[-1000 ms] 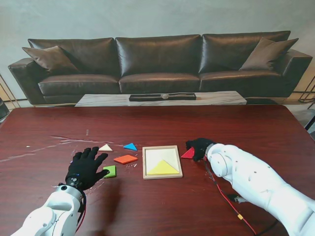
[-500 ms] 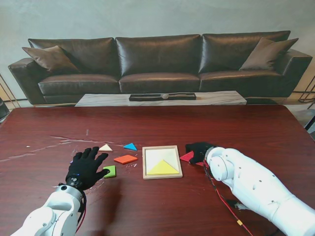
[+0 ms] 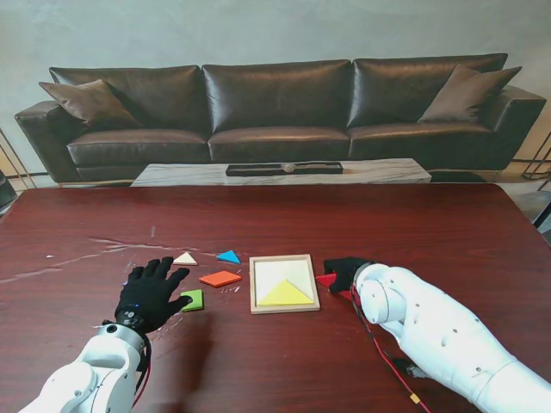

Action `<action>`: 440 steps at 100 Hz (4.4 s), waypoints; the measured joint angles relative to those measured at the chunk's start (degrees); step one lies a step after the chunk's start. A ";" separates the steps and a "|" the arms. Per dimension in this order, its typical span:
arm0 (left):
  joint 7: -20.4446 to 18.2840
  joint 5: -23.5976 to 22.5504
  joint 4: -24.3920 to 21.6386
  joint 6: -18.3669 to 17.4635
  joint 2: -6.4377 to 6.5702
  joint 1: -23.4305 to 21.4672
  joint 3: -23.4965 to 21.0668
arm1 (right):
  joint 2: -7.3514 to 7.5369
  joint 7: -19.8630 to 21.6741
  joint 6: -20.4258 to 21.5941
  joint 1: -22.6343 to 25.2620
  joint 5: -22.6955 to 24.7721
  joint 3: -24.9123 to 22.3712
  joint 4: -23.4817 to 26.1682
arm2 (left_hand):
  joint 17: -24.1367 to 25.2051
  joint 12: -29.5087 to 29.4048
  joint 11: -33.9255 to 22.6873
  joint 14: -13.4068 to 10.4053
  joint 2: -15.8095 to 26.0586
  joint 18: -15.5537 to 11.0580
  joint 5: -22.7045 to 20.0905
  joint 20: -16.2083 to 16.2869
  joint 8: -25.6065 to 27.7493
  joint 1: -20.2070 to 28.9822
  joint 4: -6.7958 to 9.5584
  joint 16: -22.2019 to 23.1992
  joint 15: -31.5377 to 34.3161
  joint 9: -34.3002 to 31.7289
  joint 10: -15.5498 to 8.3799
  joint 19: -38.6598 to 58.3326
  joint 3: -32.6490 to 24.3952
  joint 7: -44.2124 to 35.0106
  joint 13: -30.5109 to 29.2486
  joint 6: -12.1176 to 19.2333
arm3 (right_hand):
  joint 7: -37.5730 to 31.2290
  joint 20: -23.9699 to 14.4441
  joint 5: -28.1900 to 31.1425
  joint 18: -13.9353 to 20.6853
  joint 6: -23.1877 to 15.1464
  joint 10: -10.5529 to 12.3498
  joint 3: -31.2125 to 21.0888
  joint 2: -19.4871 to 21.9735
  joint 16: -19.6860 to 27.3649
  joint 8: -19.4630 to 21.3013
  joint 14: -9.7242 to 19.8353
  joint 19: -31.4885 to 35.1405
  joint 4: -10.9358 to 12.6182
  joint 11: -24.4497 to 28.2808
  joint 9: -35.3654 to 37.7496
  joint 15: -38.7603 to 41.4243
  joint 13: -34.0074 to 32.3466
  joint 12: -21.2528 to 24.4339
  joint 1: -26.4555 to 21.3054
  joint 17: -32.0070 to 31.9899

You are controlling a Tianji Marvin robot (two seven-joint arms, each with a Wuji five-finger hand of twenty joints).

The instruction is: Assemble the tangram pieces into a square

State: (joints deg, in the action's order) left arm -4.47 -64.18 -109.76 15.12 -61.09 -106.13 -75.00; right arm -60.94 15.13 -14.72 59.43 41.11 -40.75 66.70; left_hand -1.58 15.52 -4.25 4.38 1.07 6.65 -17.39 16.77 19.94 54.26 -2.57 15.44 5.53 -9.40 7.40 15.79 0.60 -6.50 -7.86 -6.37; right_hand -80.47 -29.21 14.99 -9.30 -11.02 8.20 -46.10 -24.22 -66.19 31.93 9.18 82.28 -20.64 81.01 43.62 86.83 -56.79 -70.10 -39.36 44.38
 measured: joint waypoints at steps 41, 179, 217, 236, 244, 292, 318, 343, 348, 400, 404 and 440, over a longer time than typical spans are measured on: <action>0.11 0.00 0.06 -0.02 0.00 0.03 0.06 | -0.81 -4.76 -7.63 4.25 0.59 -5.17 7.51 | 0.00 0.00 -0.01 0.00 0.00 0.00 0.00 0.00 0.00 0.00 0.00 0.00 0.00 0.00 0.00 0.00 0.00 0.00 0.00 0.01 | -0.13 -0.02 0.00 -0.57 1.52 -0.12 0.00 0.38 -0.93 -0.02 0.00 0.00 0.00 -0.08 0.00 0.56 -0.04 -0.49 0.00 0.63; 0.65 0.34 0.16 -0.26 -0.05 -0.15 -0.15 | -22.63 -34.38 -20.38 -0.18 -32.12 3.04 -7.26 | -0.01 0.00 -0.01 -0.02 0.64 0.00 0.00 0.00 0.00 -0.05 0.00 0.00 0.00 0.00 0.00 0.00 0.01 0.00 0.00 0.01 | 3.46 2.81 -1.06 -13.52 10.32 -8.01 13.94 11.93 16.66 -0.29 -13.16 -2.87 2.93 -7.97 -1.05 -24.43 -0.56 18.38 -5.65 -17.43; 0.59 0.39 0.31 -0.30 -0.05 -0.09 -0.10 | -22.62 -33.45 -24.91 -0.49 -27.59 4.98 -5.91 | 0.00 0.00 -0.01 -0.02 0.64 0.05 0.00 0.00 0.00 -0.06 0.00 0.00 0.00 0.00 0.00 0.00 0.01 0.00 0.00 0.01 | 3.47 2.77 -0.86 -12.90 10.45 -10.57 13.97 12.08 18.96 -0.29 -14.81 -5.24 4.03 -11.77 -2.42 -27.20 1.68 24.16 -5.67 -18.86; 0.60 0.41 0.34 -0.37 -0.05 -0.09 -0.09 | -23.15 -34.53 -25.89 -0.44 -28.10 4.73 -5.99 | -0.01 0.00 -0.01 -0.02 0.64 0.08 0.00 0.00 0.00 -0.06 0.00 0.00 0.00 0.00 0.00 0.00 0.01 0.00 0.00 0.01 | 3.47 0.16 -0.65 -13.02 11.40 -11.90 13.36 12.08 19.01 -0.32 -14.59 -0.24 4.03 -11.80 0.34 -21.38 -3.80 25.31 -5.67 -13.72; 0.67 0.42 0.34 -0.37 -0.05 -0.11 -0.10 | -23.73 -35.91 -26.24 -0.30 -28.49 4.17 -6.42 | -0.01 0.00 -0.01 -0.02 0.64 0.08 0.00 0.00 0.00 -0.06 0.00 0.00 0.00 0.00 0.00 0.00 0.01 0.00 0.00 0.01 | 3.47 -0.60 -0.61 -13.47 12.63 -12.06 12.79 12.10 18.81 -0.83 -13.99 1.68 4.03 -11.88 2.11 -19.80 -6.59 25.79 -5.67 -10.92; 0.59 0.44 0.38 -0.38 -0.05 -0.04 -0.04 | -26.32 -40.87 -28.89 2.16 -36.93 -1.96 -6.10 | -0.01 0.00 -0.01 -0.03 0.64 0.29 0.00 0.00 0.00 -0.06 0.00 0.00 0.00 0.00 0.00 0.00 0.01 0.00 0.00 0.02 | 5.00 -2.09 1.85 -16.45 18.28 -14.08 11.21 13.41 19.64 -3.63 -14.68 6.13 4.02 -15.03 8.39 -19.14 -14.08 31.00 -5.67 -2.53; 0.58 0.44 0.41 -0.38 -0.05 -0.01 0.02 | -25.53 -36.20 -29.65 2.02 -38.14 -2.08 -5.49 | -0.01 0.00 -0.01 -0.03 0.64 0.41 0.00 0.00 0.00 -0.06 0.00 0.00 0.00 0.00 0.00 0.00 0.01 0.00 0.00 0.02 | 14.08 -3.05 -0.10 -16.46 19.81 -16.59 19.77 19.18 19.65 -3.58 -15.29 7.55 8.45 -15.97 -0.03 -19.39 -13.56 31.69 -2.68 -2.78; 0.62 0.52 0.43 -0.37 -0.05 0.00 0.02 | -23.36 -32.50 -29.68 1.63 -35.32 -0.51 -3.38 | -0.01 0.00 -0.01 -0.03 0.64 0.45 0.00 0.00 0.00 -0.07 0.00 0.00 0.00 0.00 0.00 -0.02 0.01 0.00 0.00 0.03 | 30.02 -8.89 -2.95 -14.13 20.28 -19.69 29.36 22.63 19.73 2.19 -15.99 8.30 13.22 -23.57 -14.33 -20.12 -4.01 37.57 0.61 -6.76; 0.62 0.53 0.43 -0.37 -0.05 0.00 0.02 | -22.89 -31.45 -29.87 1.63 -34.61 -0.21 -2.88 | -0.01 0.00 -0.01 -0.03 0.64 0.46 0.00 0.00 0.00 -0.07 0.00 0.00 0.00 0.00 0.00 -0.02 0.01 0.00 0.00 0.03 | 32.35 -9.42 -2.93 -13.57 20.76 -19.90 41.88 25.62 19.75 1.57 -16.19 8.72 13.79 -25.69 -15.42 -20.67 -2.66 38.38 -5.56 -7.17; 0.48 0.53 0.46 -0.37 -0.04 0.16 0.20 | -19.87 -27.81 -30.77 1.81 -31.35 0.54 0.80 | -0.01 0.00 -0.01 -0.04 0.64 1.08 0.00 0.00 0.00 -0.07 0.00 0.00 0.00 0.00 0.00 -0.47 0.01 0.00 0.00 0.04 | 44.53 -10.44 -1.62 -11.12 21.56 -24.77 48.21 26.74 23.29 -3.81 -19.56 8.97 13.82 -38.13 -19.12 -32.54 8.95 48.53 -7.49 -12.74; 0.48 0.53 0.47 -0.37 -0.04 0.18 0.21 | -19.79 -27.81 -30.47 1.82 -31.37 0.53 0.83 | 0.00 0.00 -0.01 -0.04 0.64 1.08 0.00 0.00 0.00 -0.07 0.00 0.00 0.00 0.00 0.00 -0.47 0.01 0.00 0.00 0.04 | 45.12 -10.45 -1.08 -10.86 21.56 -24.57 48.21 26.74 24.38 -3.70 -19.68 8.10 13.82 -38.83 -18.62 -35.62 10.95 49.07 -7.49 -15.14; 1.37 1.89 0.81 -2.42 -0.06 0.21 0.04 | -17.59 -27.14 -27.79 3.13 -27.52 0.00 4.18 | 0.00 0.00 -0.01 -0.05 0.64 1.06 0.00 0.00 0.00 -0.34 0.00 0.00 0.00 0.00 0.00 -0.70 0.01 0.00 0.01 0.06 | 46.94 -4.98 1.81 -10.04 19.64 -21.54 48.21 26.74 31.78 -4.13 -21.08 -5.70 13.83 -41.30 -15.67 -52.32 17.39 49.59 -7.49 -27.73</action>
State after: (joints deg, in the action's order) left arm -3.10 -62.29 -108.96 12.71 -61.16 -105.92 -74.96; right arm -78.52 -12.01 -42.51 62.56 13.58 -40.75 70.88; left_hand -1.58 15.52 -4.26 4.33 1.71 7.71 -17.39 16.77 19.94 53.92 -2.57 15.44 5.53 -9.40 7.40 15.09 0.61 -6.50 -7.85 -6.31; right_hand -33.53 -34.18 16.80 -19.34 8.62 -13.33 2.11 2.52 -34.41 27.80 -11.91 76.58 -6.81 39.71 27.95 34.51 -39.40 -20.52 -46.85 16.65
